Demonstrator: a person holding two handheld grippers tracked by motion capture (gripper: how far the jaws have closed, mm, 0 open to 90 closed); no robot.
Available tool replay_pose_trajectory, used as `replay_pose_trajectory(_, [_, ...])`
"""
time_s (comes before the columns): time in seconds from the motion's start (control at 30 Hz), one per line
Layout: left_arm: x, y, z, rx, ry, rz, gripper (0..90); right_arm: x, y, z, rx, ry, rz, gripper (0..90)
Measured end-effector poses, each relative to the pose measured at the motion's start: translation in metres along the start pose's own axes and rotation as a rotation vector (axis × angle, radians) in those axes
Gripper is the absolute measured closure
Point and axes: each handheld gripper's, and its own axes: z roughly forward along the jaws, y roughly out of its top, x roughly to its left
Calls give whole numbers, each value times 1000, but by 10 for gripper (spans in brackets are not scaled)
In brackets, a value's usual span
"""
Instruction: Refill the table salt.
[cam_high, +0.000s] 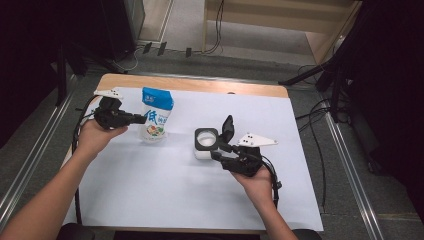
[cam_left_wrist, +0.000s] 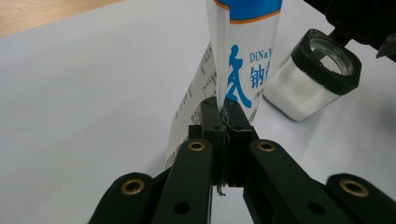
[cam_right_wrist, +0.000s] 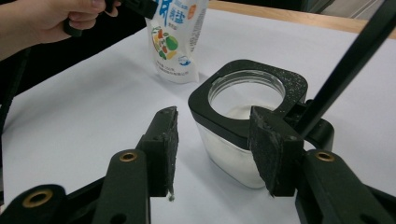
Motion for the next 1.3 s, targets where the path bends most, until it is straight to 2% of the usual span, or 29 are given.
replay_pose_trajectory(0.2, [4,-8,-6,10,11,-6,900,-3,-2,3,23,-15,-5,532])
replay_pose_trajectory(0.37, [6,-13,-8,-2,6,-19,900,-2,-3,4,51,-35,-48,525])
replay_pose_trajectory(0.7, [5,-12,-7,-24,9,-11,860,-3,-8,0,71,-20,-30,525])
replay_pose_trajectory(1.0, [3,-12,-6,-18,7,-3,844,-3,-8,0,75,-20,-31,525])
replay_pose_trajectory(1.03, [4,-12,-7,-16,4,-7,813,-3,-8,0,79,-21,-34,524])
replay_pose_trajectory(1.2, [4,-13,-7,-16,7,-11,804,-3,-9,0,81,-22,-34,525])
replay_pose_trajectory(1.3, [4,-13,-7,-16,3,-14,761,-3,-8,0,80,-24,-33,525])
